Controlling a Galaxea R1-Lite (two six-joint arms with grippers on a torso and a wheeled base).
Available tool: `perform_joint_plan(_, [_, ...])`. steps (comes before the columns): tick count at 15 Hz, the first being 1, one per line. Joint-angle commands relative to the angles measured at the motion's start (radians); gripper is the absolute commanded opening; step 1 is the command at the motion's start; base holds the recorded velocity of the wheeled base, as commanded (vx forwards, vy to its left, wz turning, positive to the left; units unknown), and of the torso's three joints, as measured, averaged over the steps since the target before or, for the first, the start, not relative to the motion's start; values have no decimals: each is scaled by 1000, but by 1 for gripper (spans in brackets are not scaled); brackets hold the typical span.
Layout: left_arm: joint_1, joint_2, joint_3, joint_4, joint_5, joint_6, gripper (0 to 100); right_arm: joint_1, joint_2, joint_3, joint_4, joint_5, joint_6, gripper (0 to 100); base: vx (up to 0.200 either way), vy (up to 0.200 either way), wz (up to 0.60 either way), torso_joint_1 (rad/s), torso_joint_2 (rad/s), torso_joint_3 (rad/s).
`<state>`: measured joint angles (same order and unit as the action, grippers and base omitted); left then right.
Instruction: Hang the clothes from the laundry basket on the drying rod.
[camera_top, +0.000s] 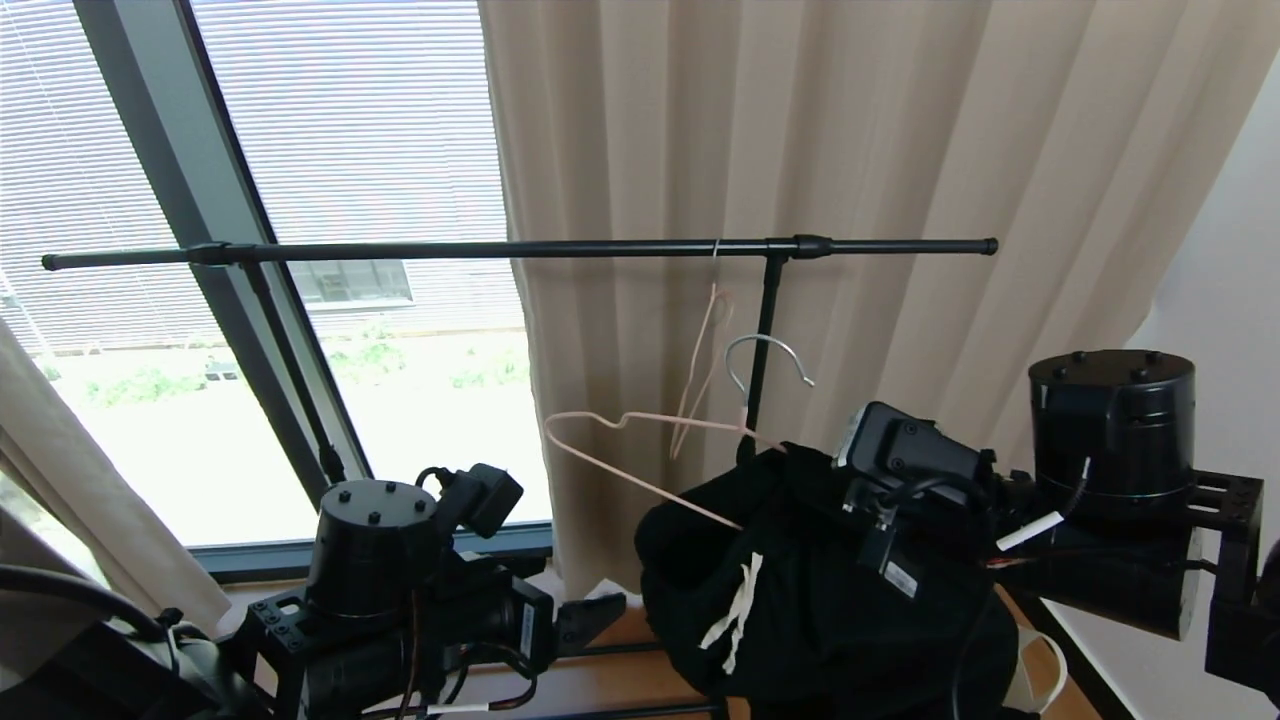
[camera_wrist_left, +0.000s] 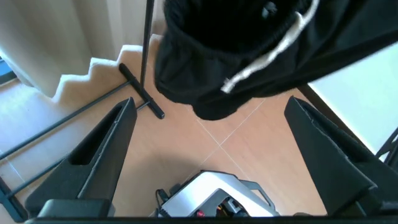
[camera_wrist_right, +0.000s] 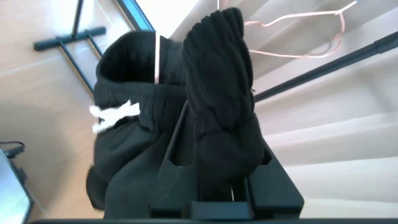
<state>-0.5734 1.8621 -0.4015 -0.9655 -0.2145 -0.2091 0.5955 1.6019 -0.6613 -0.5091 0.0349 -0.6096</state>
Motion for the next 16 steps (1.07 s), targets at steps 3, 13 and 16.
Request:
perform_joint_plan(3, [-26,68,-53,1,58,-64,100,21,-51,37,-14,7,4,0,0,0,0,0,0,0])
perform_joint_plan(13, [-33,111,-69,1,79,-75,100,105,-125,57,-14,43,99,0,0,0,0,0,0,0])
perform_joint_plan(16, [-34,112,-66,1,81,-73,100,112,-138,57,-14,49,103,0,0,0,0,0,0,0])
